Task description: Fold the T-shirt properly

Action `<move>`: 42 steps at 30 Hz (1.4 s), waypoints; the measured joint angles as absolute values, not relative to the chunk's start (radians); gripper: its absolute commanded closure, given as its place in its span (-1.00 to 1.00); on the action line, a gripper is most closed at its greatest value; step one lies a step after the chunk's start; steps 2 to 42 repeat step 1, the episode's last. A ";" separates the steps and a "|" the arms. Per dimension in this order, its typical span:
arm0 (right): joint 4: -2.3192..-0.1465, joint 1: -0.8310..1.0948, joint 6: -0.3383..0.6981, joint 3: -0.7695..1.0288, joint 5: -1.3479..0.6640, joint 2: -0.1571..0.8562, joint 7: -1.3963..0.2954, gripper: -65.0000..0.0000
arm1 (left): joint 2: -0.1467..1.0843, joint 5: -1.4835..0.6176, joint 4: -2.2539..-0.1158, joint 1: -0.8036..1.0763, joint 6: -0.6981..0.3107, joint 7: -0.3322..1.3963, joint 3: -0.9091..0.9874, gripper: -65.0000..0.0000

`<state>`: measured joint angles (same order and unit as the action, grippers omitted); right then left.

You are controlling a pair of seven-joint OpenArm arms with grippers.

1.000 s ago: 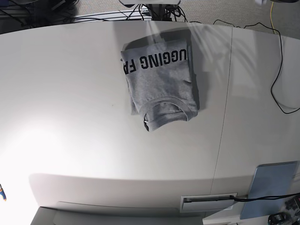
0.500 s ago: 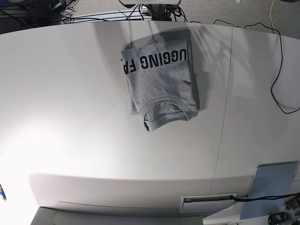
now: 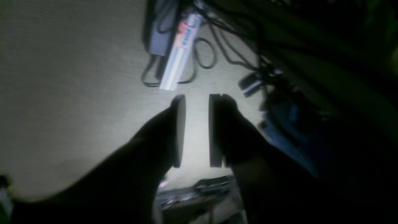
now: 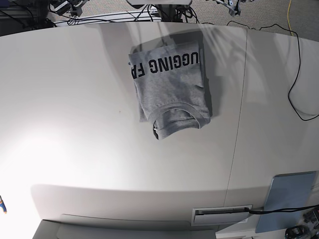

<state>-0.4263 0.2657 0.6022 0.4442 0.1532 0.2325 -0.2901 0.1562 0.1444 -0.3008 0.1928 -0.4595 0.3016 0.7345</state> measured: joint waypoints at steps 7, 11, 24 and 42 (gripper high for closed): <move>-0.426 0.263 0.603 0.444 0.152 0.233 -0.290 1.00 | 0.149 0.163 -0.300 0.195 -0.451 0.292 0.735 0.53; -0.426 0.263 0.603 0.444 0.152 0.233 -0.290 1.00 | 0.149 0.163 -0.300 0.195 -0.451 0.292 0.735 0.53; -0.426 0.263 0.603 0.444 0.152 0.233 -0.290 1.00 | 0.149 0.163 -0.300 0.195 -0.451 0.292 0.735 0.53; -0.426 0.263 0.603 0.444 0.152 0.233 -0.290 1.00 | 0.149 0.163 -0.300 0.195 -0.451 0.292 0.735 0.53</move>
